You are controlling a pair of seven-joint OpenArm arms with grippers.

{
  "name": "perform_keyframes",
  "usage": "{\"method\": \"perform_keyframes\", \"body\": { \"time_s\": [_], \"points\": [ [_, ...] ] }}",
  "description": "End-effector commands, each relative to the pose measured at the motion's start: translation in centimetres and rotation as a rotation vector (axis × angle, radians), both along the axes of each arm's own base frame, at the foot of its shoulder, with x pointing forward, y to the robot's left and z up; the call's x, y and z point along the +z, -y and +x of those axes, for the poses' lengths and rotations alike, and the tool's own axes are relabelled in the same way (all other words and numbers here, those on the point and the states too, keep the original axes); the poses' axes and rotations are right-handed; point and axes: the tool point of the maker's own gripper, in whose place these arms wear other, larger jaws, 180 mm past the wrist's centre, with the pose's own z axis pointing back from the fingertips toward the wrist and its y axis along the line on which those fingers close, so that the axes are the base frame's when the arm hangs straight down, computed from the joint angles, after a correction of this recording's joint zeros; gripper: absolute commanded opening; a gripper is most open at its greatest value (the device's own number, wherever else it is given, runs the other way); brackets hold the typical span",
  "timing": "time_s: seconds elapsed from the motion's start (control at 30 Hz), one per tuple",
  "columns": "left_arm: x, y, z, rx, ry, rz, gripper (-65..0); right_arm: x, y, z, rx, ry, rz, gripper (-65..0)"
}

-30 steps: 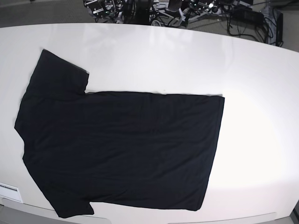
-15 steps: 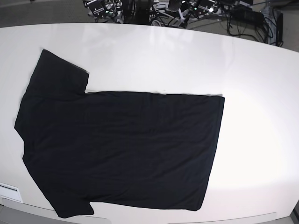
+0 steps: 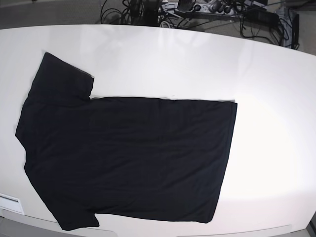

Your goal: Fold the T-shirt properly

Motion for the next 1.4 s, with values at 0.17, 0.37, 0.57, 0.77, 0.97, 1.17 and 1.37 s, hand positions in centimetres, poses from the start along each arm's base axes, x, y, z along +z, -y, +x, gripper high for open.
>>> {"method": "perform_keyframes", "body": {
  "time_s": [0.17,0.37,0.57,0.77,0.97,1.17,1.37],
  "points": [
    [7.1,-2.6,-0.2,-0.194,0.149,0.014,-65.0,6.4,0.6,-1.0,0.029,0.132,0.036,-65.0],
    [14.5,-2.7,2.3,-0.372,0.314,0.01,-65.0,13.5,0.9,0.7,0.034,0.268,0.018,-65.0],
    [20.5,-2.0,8.0,-0.416,0.487,0.023,-65.0,19.4,2.0,5.2,0.089,0.469,-0.067,-65.0],
    [25.6,-1.9,14.4,-0.394,0.698,0.057,-65.0,24.7,3.6,12.2,0.075,0.719,-0.156,-65.0],
    [28.4,-2.2,17.9,-0.392,0.82,0.09,-65.0,26.5,4.7,14.3,0.071,0.803,-0.234,-65.0],
    [29.5,-2.2,20.0,-0.394,0.895,0.098,-65.0,27.1,5.2,15.2,0.111,0.86,-0.272,-65.0],
    [30.9,-1.3,23.7,-0.45,1.019,0.064,-65.0,27.6,4.5,20.2,0.12,1.017,-0.244,-65.0]
  ]
}}
